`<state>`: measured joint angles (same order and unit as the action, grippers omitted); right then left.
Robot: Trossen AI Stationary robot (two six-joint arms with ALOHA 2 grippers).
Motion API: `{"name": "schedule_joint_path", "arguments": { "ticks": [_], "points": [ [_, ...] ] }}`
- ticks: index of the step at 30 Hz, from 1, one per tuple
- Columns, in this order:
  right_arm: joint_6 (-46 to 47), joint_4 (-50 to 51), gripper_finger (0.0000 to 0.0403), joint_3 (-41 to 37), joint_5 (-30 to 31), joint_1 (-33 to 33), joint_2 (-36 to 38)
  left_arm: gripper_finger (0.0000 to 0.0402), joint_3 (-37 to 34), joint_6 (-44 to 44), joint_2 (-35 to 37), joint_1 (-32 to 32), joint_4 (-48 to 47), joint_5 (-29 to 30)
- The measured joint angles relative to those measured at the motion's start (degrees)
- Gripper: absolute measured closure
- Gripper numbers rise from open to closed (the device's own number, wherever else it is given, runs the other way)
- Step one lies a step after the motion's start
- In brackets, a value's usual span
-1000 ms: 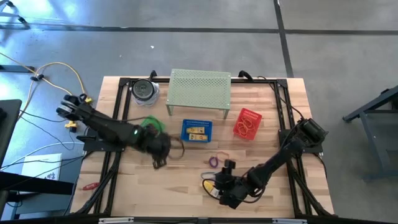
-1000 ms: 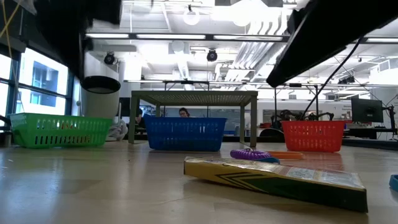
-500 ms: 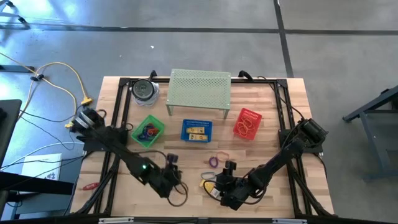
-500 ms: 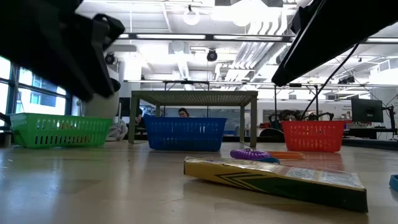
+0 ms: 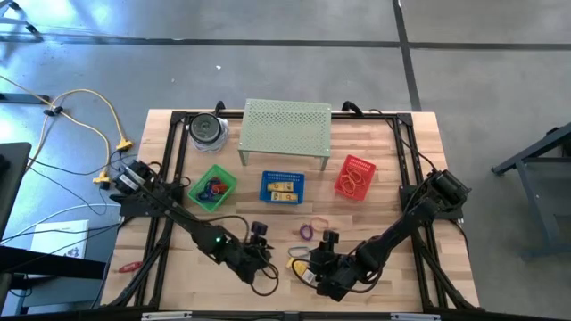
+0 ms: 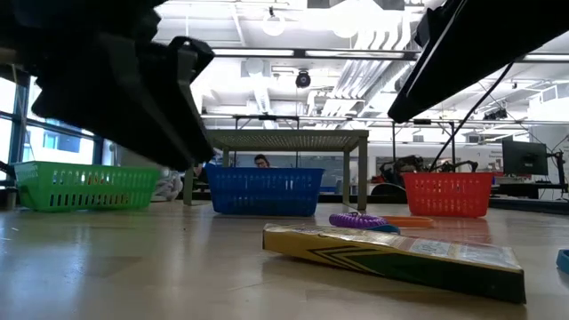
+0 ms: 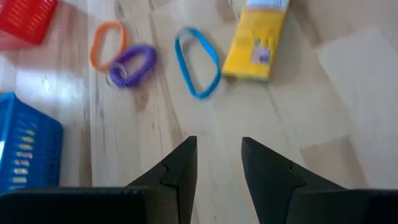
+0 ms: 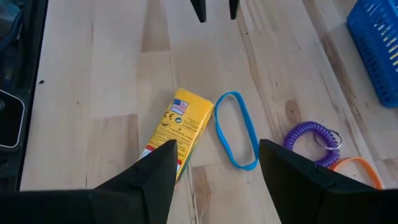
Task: Pick & Place Office Desk Supplies
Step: Put the blue rubber band into the red bin
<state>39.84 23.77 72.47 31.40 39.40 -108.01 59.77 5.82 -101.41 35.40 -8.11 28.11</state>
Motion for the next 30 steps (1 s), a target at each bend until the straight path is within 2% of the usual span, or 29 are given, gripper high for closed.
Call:
{"name": "schedule_joint_path", "arguments": {
  "ticks": [5, 8, 17, 21, 25, 30],
  "points": [
    [-0.09, 0.0, 0.0188, 0.0, 0.0, 0.0, 0.0, 0.0282, -0.02, 0.53, 0.0, -0.44, 0.49, -3.6],
    [-0.18, -0.01, 0.0188, 0.0, 0.0, 0.0, 0.0, 0.0266, -0.02, 0.89, 0.0, -0.87, 1.15, -6.26],
    [-0.18, -0.04, 0.0188, 0.0, 0.0, 0.0, 0.0, 0.0142, -0.02, 3.48, -0.84, -2.64, 2.75, -9.37],
    [-0.18, -0.07, 0.0188, 0.0, -0.02, 0.0, 0.0, 0.0119, -0.44, 0.26, -4.14, -4.17, 9.66, -11.13],
    [-0.13, -0.13, 0.0188, 0.0, -0.06, 0.0, 0.0, 0.0116, -2.58, -4.8, -6.23, -5.48, 22.17, -18.53],
    [-0.15, -0.02, 0.0188, 0.0, -0.31, 0.11, 0.0, 0.0116, -6.61, -3.95, -6.23, -6.83, 29.9, -20.57]
  ]
}}
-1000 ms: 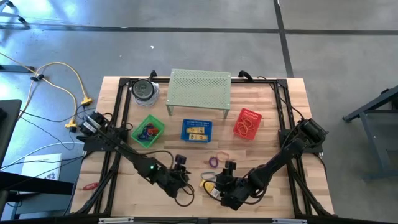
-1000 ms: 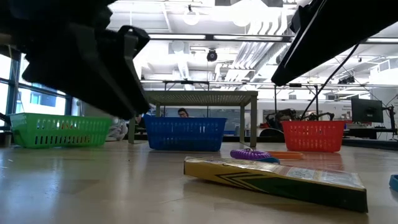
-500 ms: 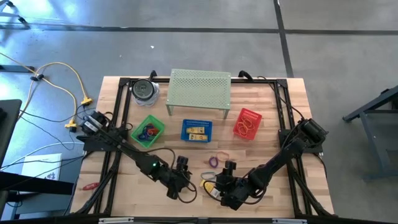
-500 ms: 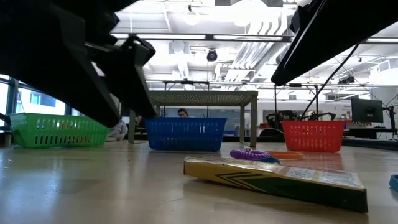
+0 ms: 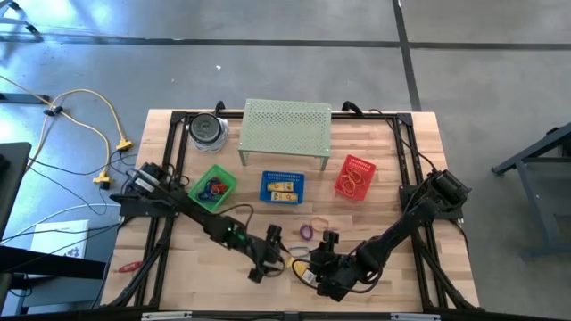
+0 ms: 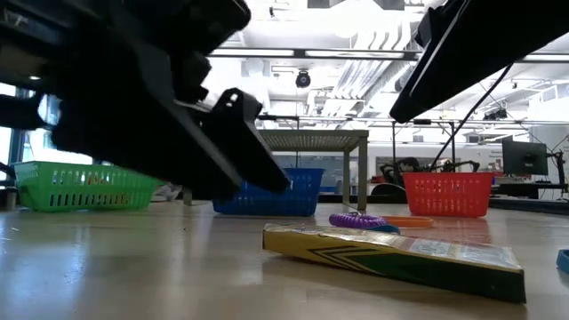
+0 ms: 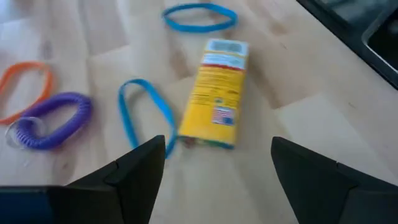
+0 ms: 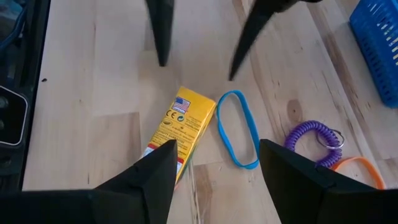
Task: Pick & Place Office Desk Supplies
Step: Put the blue rubber band into the red bin
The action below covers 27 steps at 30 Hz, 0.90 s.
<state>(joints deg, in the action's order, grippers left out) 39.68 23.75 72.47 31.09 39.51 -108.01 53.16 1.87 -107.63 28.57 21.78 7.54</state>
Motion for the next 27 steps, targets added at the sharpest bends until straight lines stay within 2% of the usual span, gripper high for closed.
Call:
{"name": "schedule_joint_path", "arguments": {
  "ticks": [4, 8, 13, 23, 27],
  "points": [
    [-0.11, 0.03, 0.0188, 0.0, 0.07, 0.0, 0.0, 0.0116, -4.8, 0.85, -0.96, 0.01, 13.34, -0.88],
    [-0.35, 0.0, 0.0188, 0.0, 0.11, -0.02, 0.0, 0.0116, -7.84, -1.84, -2.01, -0.2, 22.94, -2.81],
    [-0.46, -0.29, 0.0188, 0.0, 0.32, -0.22, 0.0, 0.0116, -8.65, -1.78, -3.44, -1.16, 22.83, -4.59],
    [-0.46, 0.03, 0.0188, 0.0, 0.3, -0.24, 0.02, 0.0116, -8.79, 6.17, -6.16, -1.96, 24.49, -6.56],
    [-0.46, 0.02, 0.0188, 0.0, 0.31, -0.24, 0.02, 0.0116, -8.73, 0.21, -7.35, -1.94, 24.44, -2.61]
  ]
}}
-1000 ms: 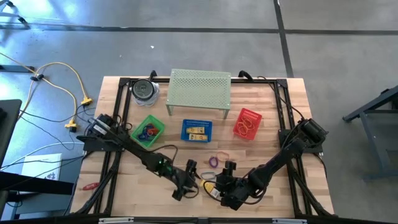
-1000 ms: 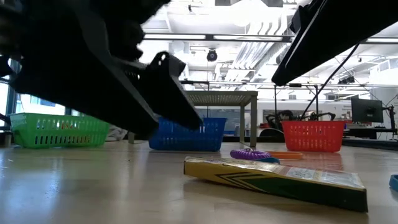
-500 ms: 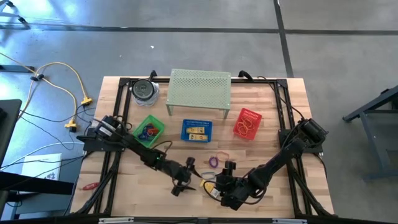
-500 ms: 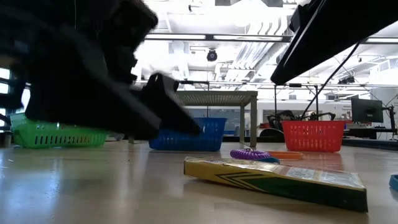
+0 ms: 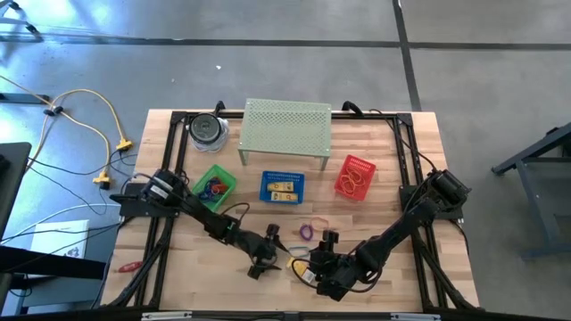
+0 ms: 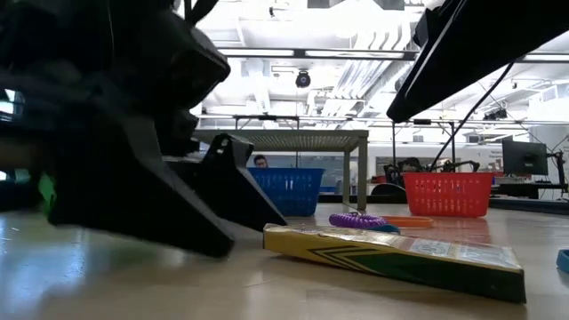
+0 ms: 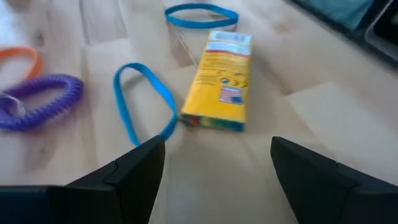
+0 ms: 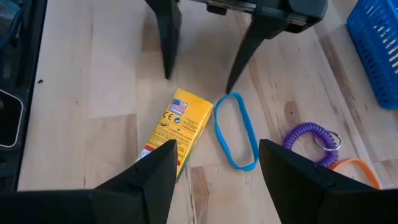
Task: Pick & Place Office Desk Supplies
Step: Put the blue rubber band into the red bin
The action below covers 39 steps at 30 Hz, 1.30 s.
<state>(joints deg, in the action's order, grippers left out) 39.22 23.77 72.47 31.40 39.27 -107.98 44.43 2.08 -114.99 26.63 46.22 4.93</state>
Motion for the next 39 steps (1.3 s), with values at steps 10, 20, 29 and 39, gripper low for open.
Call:
{"name": "schedule_joint_path", "arguments": {
  "ticks": [10, 20, 29, 39],
  "points": [
    [0.02, -0.02, 0.0188, 0.0, -0.02, 0.0, 0.0, 0.0116, 0.15, -5.46, -5.74, -0.58, 10.45, -2.36],
    [0.02, 0.0, 0.0188, 0.0, -0.02, 0.0, 0.0, 0.0116, 0.93, -5.26, -8.0, -1.9, 14.76, -6.53],
    [0.02, 0.05, 0.0188, 0.0, -0.02, -0.04, 0.0, 0.0116, 4.03, -4.0, -10.06, -1.6, 15.08, -6.25],
    [0.02, 0.05, 0.0188, 0.0, -0.02, -0.04, 0.0, 0.0118, 5.31, -0.51, -11.56, -1.9, 15.94, -4.78]
  ]
}}
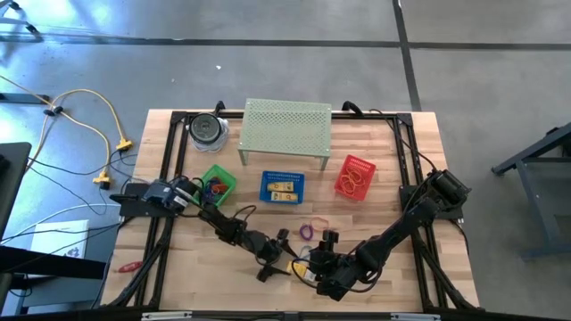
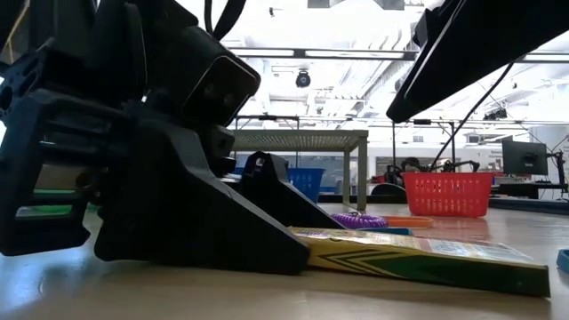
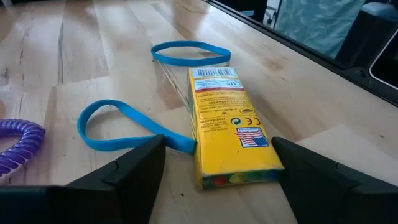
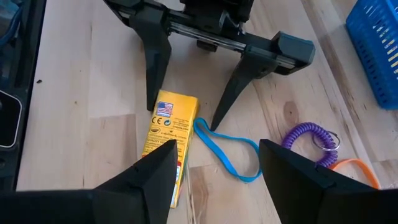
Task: Pick & Place Office Desk Supplies
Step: Put the blue rubber band into the red bin
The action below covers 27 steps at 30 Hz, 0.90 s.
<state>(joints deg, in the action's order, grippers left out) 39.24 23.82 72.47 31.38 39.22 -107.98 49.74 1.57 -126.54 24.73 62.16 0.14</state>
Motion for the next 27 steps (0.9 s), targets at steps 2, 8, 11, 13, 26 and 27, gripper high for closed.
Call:
{"name": "schedule_joint_path", "arguments": {
  "ticks": [2, 8, 11, 13, 26, 27],
  "points": [
    [0.0, -0.01, 0.0188, 0.0, 0.0, 0.04, 0.0, 0.0124, 0.02, 0.03, 0.0, 0.01, -0.06, 0.68],
    [0.0, 0.01, 0.0188, 0.0, -0.02, 0.04, 0.0, 0.0169, 0.02, 0.39, 0.0, -0.04, -0.1, 1.71],
    [0.0, 0.01, 0.0188, 0.0, -0.02, 0.04, 0.0, 0.0198, 0.02, 0.38, 0.0, -0.11, -0.12, 1.91],
    [0.0, 0.0, 0.0188, 0.0, -0.02, 0.04, 0.0, 0.0216, 0.02, 0.38, 0.0, -0.11, -0.11, 1.92],
    [0.0, 0.41, 0.0188, 0.0, -0.02, 0.04, 0.0, 0.0246, -0.11, 4.77, 8.64, 2.55, -17.59, 8.47],
    [0.0, 0.41, 0.0188, 0.0, -0.02, 0.04, 0.0, 0.0246, -0.11, 4.75, 9.6, 2.94, -19.31, 9.62]
  ]
}}
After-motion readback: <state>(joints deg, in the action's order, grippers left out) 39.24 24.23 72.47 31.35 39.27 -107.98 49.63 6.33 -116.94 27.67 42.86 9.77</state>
